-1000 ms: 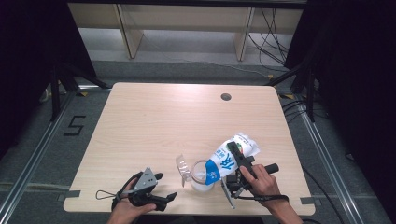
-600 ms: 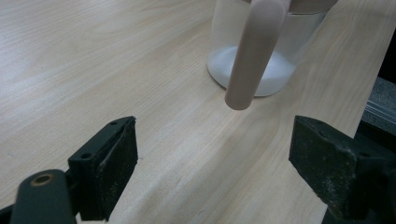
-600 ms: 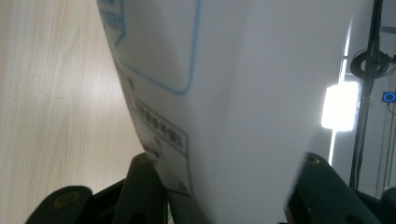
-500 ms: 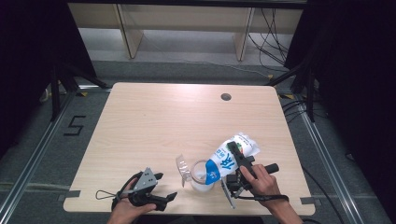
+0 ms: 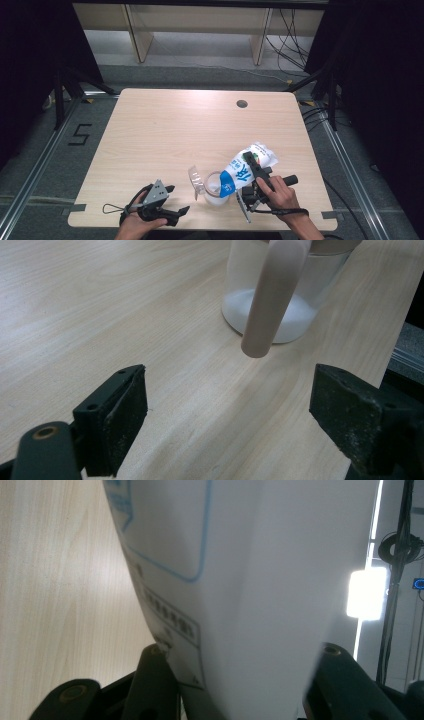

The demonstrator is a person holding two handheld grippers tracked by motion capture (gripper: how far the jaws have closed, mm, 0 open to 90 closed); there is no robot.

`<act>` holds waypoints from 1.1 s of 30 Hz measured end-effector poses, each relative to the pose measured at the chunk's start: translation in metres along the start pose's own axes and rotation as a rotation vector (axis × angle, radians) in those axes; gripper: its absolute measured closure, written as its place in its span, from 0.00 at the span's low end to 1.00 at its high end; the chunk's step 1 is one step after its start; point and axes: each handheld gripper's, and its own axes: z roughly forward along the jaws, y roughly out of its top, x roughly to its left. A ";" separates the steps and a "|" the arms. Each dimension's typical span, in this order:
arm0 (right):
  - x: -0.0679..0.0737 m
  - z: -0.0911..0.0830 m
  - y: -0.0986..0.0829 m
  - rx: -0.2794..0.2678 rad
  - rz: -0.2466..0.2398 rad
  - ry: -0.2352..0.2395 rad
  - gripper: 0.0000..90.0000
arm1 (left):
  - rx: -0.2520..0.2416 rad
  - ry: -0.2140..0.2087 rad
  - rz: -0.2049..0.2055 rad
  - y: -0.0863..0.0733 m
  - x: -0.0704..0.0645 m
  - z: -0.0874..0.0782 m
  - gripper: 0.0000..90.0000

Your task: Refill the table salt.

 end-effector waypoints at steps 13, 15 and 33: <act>0.001 -0.001 0.000 0.016 0.029 0.009 0.71 | 0.010 0.004 -0.008 0.000 0.000 -0.001 0.17; -0.001 0.000 0.001 -0.003 0.004 -0.005 0.71 | 0.010 0.007 0.005 0.001 0.000 -0.001 0.17; 0.005 -0.001 0.000 0.009 0.075 -0.011 0.72 | 0.008 0.003 -0.003 0.000 -0.001 0.000 0.17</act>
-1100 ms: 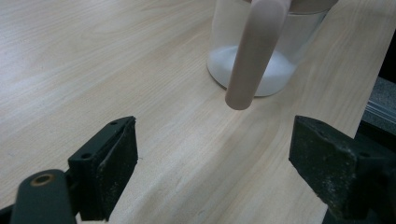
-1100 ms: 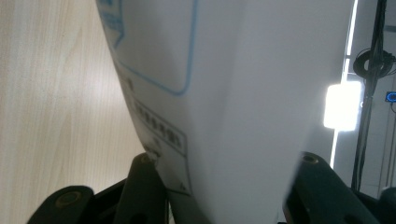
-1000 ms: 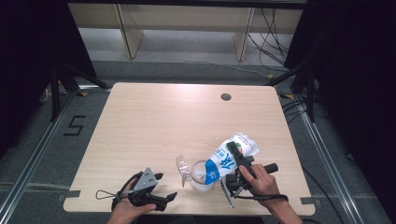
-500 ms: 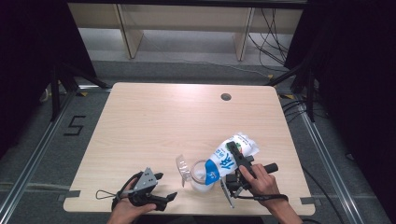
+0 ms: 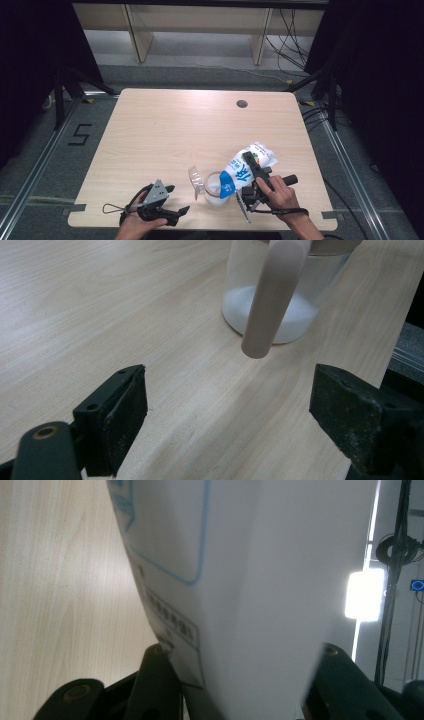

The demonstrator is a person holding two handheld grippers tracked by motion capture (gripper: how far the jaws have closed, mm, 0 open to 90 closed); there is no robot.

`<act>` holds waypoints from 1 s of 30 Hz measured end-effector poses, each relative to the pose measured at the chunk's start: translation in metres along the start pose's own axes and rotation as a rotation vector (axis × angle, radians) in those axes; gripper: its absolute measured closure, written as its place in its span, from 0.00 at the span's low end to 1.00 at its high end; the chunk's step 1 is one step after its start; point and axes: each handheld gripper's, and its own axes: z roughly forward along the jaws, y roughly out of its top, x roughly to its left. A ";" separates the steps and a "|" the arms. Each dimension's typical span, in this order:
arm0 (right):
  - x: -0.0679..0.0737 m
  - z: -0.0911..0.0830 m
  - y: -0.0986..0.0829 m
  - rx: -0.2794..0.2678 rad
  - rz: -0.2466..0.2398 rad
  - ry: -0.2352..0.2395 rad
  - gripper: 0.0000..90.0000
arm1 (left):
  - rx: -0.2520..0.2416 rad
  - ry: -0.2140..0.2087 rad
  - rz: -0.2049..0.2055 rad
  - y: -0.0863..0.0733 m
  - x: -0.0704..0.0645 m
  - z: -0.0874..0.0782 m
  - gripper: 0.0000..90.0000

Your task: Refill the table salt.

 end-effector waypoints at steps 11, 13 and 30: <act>-0.004 -0.001 0.001 0.020 -0.059 0.017 0.73 | 0.002 0.001 -0.008 0.000 -0.001 0.001 0.17; -0.005 0.000 0.001 0.013 -0.079 0.019 0.73 | 0.002 0.002 -0.014 0.000 -0.001 0.001 0.17; -0.004 -0.001 0.002 0.027 -0.053 0.009 0.75 | -0.001 0.000 -0.013 0.000 -0.001 0.001 0.17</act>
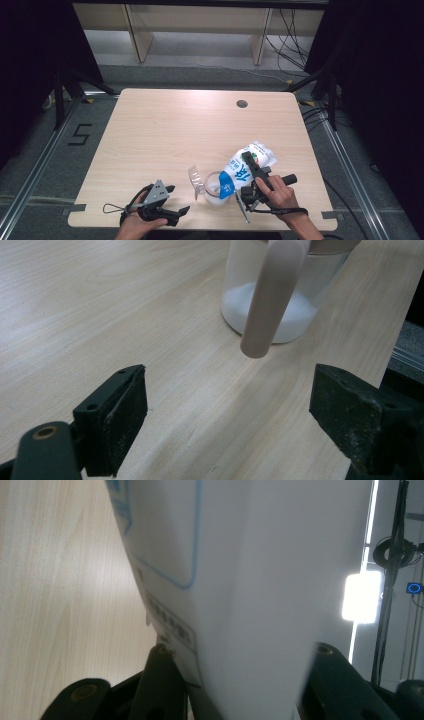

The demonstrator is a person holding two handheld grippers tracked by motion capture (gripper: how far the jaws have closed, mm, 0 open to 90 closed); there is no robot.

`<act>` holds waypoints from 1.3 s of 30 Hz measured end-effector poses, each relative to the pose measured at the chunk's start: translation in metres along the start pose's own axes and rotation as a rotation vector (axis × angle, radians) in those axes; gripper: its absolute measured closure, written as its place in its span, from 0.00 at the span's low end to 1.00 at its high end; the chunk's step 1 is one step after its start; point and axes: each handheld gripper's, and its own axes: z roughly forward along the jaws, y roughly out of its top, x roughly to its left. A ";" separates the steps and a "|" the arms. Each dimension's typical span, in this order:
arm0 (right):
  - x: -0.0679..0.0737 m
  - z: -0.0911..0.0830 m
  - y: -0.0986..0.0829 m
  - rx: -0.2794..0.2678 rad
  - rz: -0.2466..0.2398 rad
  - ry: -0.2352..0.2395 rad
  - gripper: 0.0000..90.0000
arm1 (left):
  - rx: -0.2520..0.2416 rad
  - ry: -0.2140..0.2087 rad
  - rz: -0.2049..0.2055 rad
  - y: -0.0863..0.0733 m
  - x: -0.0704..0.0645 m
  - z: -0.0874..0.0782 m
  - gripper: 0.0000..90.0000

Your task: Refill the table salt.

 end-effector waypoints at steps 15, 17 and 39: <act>0.000 0.001 0.001 -0.020 0.007 -0.002 0.76 | 0.000 -0.001 0.000 0.000 0.000 0.000 0.17; 0.000 0.001 0.001 -0.023 0.001 -0.001 0.77 | 0.000 0.000 -0.001 0.000 0.000 0.000 0.17; 0.002 0.002 0.002 -0.044 0.023 -0.013 0.79 | 0.000 0.000 -0.001 0.000 0.000 0.000 0.17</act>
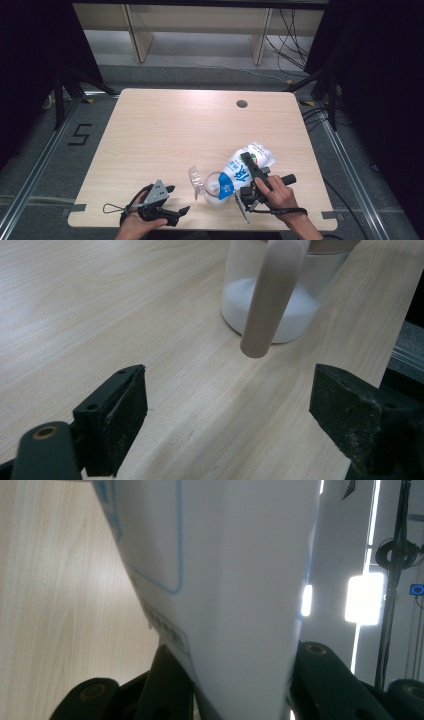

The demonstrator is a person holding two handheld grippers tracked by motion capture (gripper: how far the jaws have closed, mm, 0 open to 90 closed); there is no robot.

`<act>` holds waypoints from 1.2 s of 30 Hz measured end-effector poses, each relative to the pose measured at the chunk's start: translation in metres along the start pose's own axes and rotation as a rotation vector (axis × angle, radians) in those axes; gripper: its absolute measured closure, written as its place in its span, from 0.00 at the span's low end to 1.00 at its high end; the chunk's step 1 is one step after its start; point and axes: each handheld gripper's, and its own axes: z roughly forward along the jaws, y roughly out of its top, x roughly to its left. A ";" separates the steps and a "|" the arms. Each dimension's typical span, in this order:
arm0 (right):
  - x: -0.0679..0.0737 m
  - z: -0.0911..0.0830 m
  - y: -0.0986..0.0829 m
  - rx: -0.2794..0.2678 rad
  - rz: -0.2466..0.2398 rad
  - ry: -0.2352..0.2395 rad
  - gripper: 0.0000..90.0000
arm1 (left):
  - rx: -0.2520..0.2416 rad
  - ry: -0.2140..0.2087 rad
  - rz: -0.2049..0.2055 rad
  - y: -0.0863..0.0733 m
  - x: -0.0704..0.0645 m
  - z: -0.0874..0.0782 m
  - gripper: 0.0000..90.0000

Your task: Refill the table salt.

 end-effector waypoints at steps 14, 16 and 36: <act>-0.004 -0.001 0.001 0.004 -0.021 0.026 0.81 | 0.002 -0.002 0.025 0.001 0.001 0.000 0.17; -0.003 -0.001 0.001 0.003 -0.020 0.026 0.81 | 0.000 -0.005 0.026 0.000 0.001 0.000 0.17; -0.004 -0.001 0.001 0.000 -0.012 0.027 0.82 | -0.001 -0.002 0.006 0.000 0.000 0.000 0.17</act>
